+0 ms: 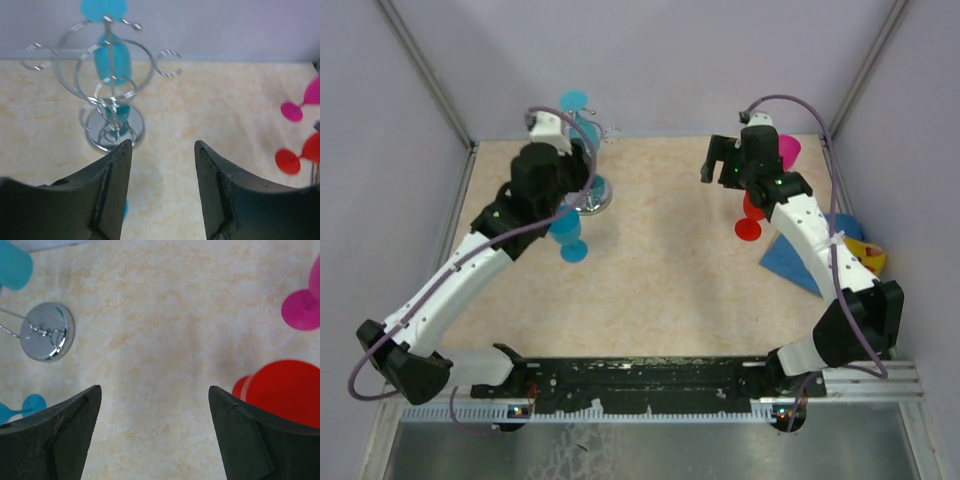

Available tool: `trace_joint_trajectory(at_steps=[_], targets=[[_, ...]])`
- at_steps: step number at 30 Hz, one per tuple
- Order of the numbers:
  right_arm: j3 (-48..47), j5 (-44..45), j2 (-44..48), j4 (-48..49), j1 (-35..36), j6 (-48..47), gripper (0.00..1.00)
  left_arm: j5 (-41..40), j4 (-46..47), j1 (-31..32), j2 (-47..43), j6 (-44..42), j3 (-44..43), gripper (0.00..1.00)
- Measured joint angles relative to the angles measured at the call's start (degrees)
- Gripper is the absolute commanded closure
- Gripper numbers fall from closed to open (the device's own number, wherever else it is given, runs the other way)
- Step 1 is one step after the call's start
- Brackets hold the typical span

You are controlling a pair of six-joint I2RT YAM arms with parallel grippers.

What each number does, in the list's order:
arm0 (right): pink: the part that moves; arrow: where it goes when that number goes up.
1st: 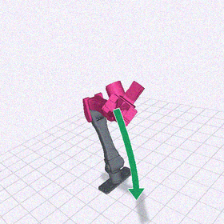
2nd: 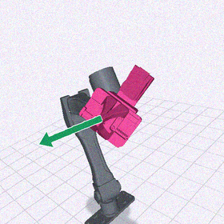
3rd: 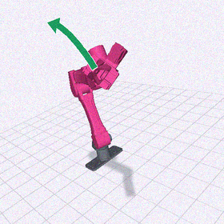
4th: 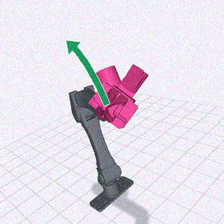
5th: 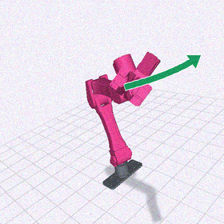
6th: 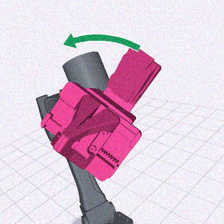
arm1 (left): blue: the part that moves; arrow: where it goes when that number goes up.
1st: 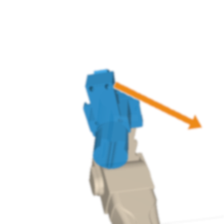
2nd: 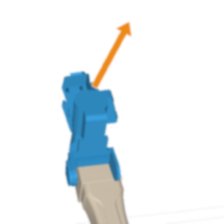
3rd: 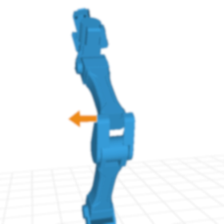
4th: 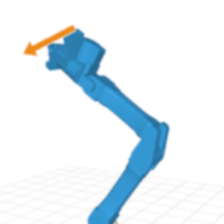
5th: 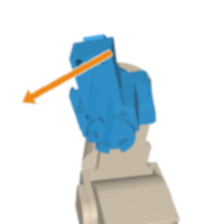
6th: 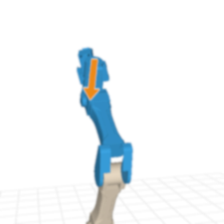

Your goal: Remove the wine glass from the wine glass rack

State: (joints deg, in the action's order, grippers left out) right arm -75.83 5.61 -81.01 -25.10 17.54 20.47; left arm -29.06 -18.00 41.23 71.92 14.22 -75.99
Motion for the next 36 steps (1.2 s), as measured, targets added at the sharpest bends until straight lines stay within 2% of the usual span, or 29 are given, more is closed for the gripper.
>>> trace_joint_trajectory(at_steps=[3, 7, 11, 15, 17, 21, 27, 32, 36], targets=[[-5.90, -2.82, -3.63, -0.90, 0.35, -0.61, 0.17, 6.21, 0.33, -9.86, 1.62, 0.61, -3.78, 0.39], [-19.17, -7.08, -12.17, -2.75, 0.74, -0.98, 0.19, 13.88, 0.22, -16.81, 3.76, 2.80, -6.38, 0.38], [-41.64, -12.28, -26.56, -6.23, 1.20, -1.03, 0.21, 20.72, 0.04, -23.04, 5.20, 5.53, -6.49, 0.38], [-70.01, -17.79, -44.02, -11.15, 1.42, -0.31, 0.24, 24.76, -0.02, -28.41, 7.48, 7.32, -6.78, 0.37], [-76.63, -20.33, -49.31, -10.78, 1.46, 0.87, 0.26, 25.75, 0.00, -29.66, 8.33, 7.85, -6.84, 0.36], [-72.35, -24.72, -52.15, -6.62, 1.70, 4.79, 0.27, 28.65, 0.57, -32.35, 10.54, 9.01, -7.89, 0.34], [-75.10, -27.58, -59.45, -2.01, 3.30, 8.87, 0.26, 33.46, 6.12, -37.35, 18.56, 11.91, -14.53, 0.29], [-74.23, -28.81, -59.65, 0.22, 4.50, 9.16, 0.26, 37.44, 9.09, -39.82, 29.59, 14.47, -24.09, 0.30], [-73.24, -28.83, -59.21, 0.09, 4.96, 7.61, 0.23, 40.74, 9.73, -40.81, 40.24, 16.48, -34.60, 0.37]])
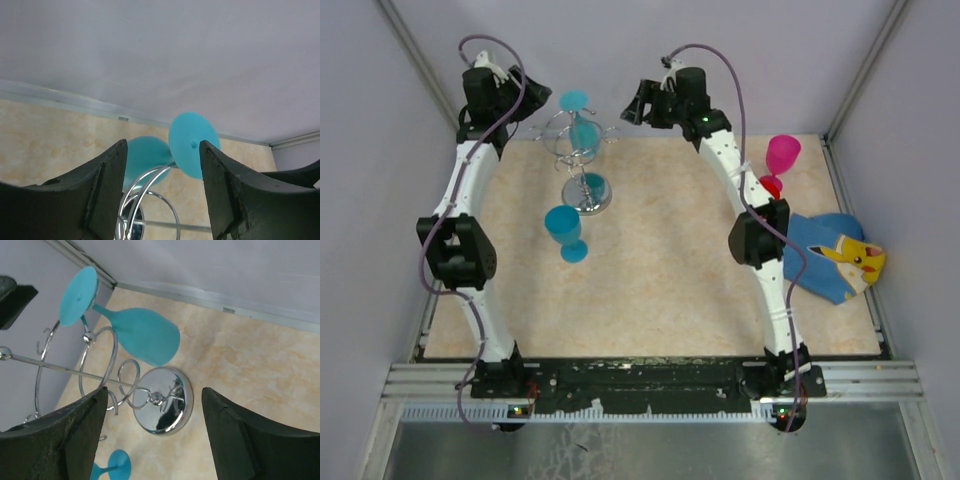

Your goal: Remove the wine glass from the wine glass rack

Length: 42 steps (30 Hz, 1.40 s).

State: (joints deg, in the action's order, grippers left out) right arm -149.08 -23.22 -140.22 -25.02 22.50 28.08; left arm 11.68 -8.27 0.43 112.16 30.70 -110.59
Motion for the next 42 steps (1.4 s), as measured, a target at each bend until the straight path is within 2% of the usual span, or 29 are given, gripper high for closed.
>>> trace_joint_trajectory(at_steps=[7, 12, 17, 28, 30, 35, 42], targets=[[2.86, 2.23, 3.89, -3.61, -0.37, -4.46, 0.22, 5.07, 0.94, -1.14, 11.10, 4.76, -11.65, 0.41], [5.97, 3.34, 9.46, -4.17, -1.29, -6.54, 0.21, 7.89, 1.42, -1.55, 15.74, 8.74, -18.69, 0.46], [9.25, 4.35, 14.36, -3.96, -2.21, -7.80, 0.21, 11.52, 2.49, -1.55, 17.86, 12.59, -19.06, 0.47], [11.65, 5.14, 14.93, -4.33, -3.41, -8.13, 0.21, 15.98, 1.75, -1.55, 19.21, 14.27, -19.06, 0.48], [11.82, 5.16, 14.93, -4.61, -3.54, -8.09, 0.21, 16.61, 1.75, -1.53, 19.21, 14.49, -19.06, 0.49], [11.93, 4.90, 14.93, -4.46, -4.26, -7.34, 0.21, 18.05, 1.64, -1.42, 19.21, 14.60, -19.06, 0.60], [15.23, 3.45, 14.99, -3.23, -6.19, -5.01, 0.21, 18.71, 0.81, -1.42, 19.21, 14.51, -19.06, 0.61]])
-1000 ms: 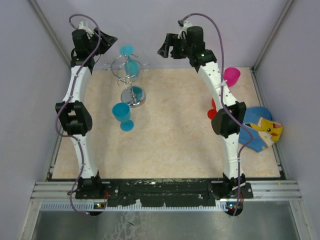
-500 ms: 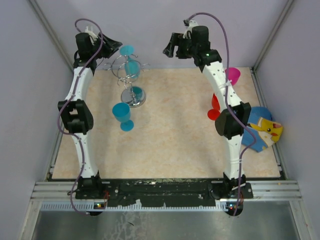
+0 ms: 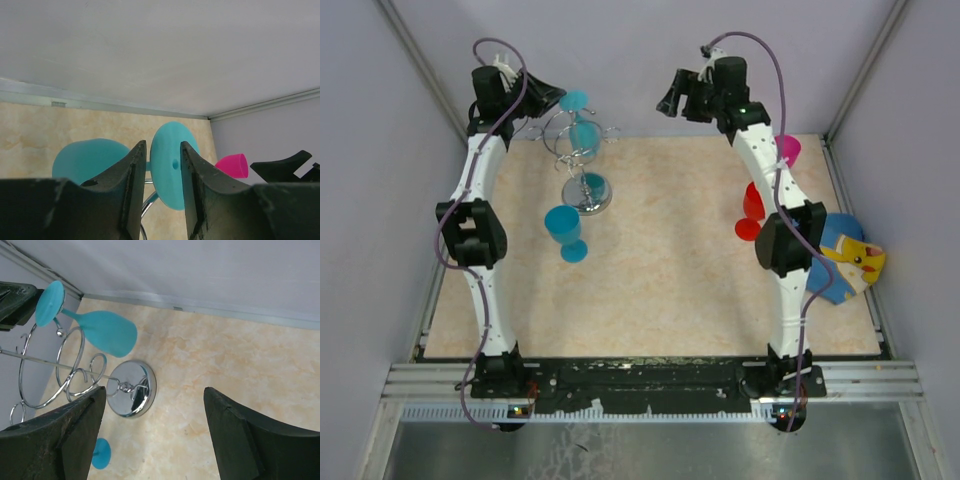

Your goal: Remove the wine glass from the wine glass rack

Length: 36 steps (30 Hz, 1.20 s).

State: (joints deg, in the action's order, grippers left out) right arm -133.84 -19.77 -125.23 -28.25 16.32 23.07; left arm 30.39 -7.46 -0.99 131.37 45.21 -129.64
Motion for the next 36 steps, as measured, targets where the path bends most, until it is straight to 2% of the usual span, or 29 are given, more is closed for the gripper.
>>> trace_joint_trajectory(at_steps=[8, 17, 24, 31, 36], targets=[[2.34, -0.72, 0.55, 0.81, -0.87, 1.14, 0.21, 0.74, -1.55, 0.42, 0.00, -0.13, 0.00, 0.59], [5.42, -0.94, 2.27, 2.16, -1.70, 1.55, 0.21, 1.22, -2.08, 1.31, 0.00, -0.31, 0.02, 0.73], [5.64, -0.98, 2.71, 2.45, -2.29, 1.62, 0.21, 1.55, -2.03, 1.38, 0.00, -0.33, 0.37, 0.78], [7.65, -1.09, 4.11, 2.62, -2.58, 1.60, 0.20, 1.46, -0.17, 1.27, -0.11, 1.05, 1.64, 0.91], [8.59, -1.11, 4.52, 3.15, -3.06, 1.60, 0.20, 1.81, 3.45, 1.20, -0.63, 3.89, 3.69, 0.93]])
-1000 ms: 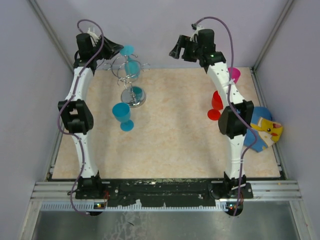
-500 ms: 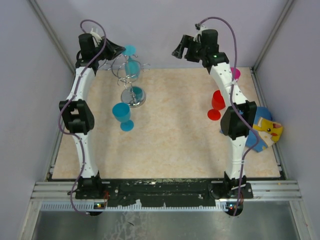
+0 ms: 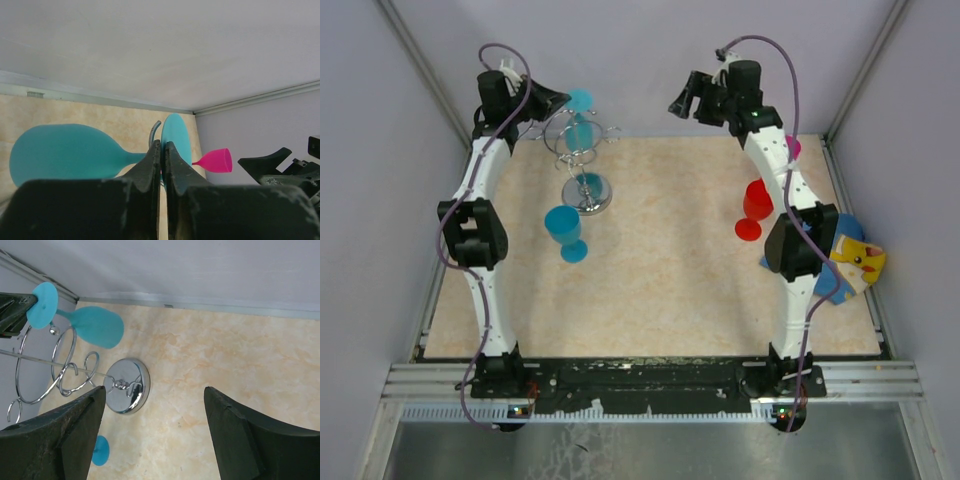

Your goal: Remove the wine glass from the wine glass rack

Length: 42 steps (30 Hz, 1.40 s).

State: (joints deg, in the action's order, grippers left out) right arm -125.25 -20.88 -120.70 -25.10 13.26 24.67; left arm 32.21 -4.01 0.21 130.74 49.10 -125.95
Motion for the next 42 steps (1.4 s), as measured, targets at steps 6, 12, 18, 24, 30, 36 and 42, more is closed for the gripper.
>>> trace_joint_trajectory(at_steps=[6, 12, 18, 24, 30, 36, 42], targets=[[0.13, 0.00, 0.04, 0.17, -0.46, 0.00, 0.20, -0.48, 2.12, -0.07, -0.59, 2.08, 1.07, 0.93], [0.76, -0.07, 0.33, 0.22, -0.70, 0.00, 0.20, -0.61, 3.56, -0.33, -0.66, 5.20, 1.29, 0.93], [1.55, -0.22, 0.61, 0.28, -0.74, -0.02, 0.20, -0.68, 5.22, -0.35, -0.66, 7.98, 1.29, 0.93], [2.25, -0.24, 0.74, 0.24, -1.18, -0.02, 0.20, -0.74, 7.72, -0.35, 1.25, 11.04, -0.57, 0.93], [2.29, -0.24, 0.85, 0.22, -1.51, -0.07, 0.20, -1.36, 10.16, -0.35, 5.46, 14.34, -2.64, 0.93], [2.86, -0.22, 1.25, 0.22, -1.55, -0.24, 0.20, -2.67, 14.64, -0.35, 8.50, 18.49, -4.59, 0.93], [3.02, -0.24, 1.33, 0.20, -1.92, -0.52, 0.20, -4.85, 17.79, -0.66, 9.75, 20.17, -5.64, 0.94]])
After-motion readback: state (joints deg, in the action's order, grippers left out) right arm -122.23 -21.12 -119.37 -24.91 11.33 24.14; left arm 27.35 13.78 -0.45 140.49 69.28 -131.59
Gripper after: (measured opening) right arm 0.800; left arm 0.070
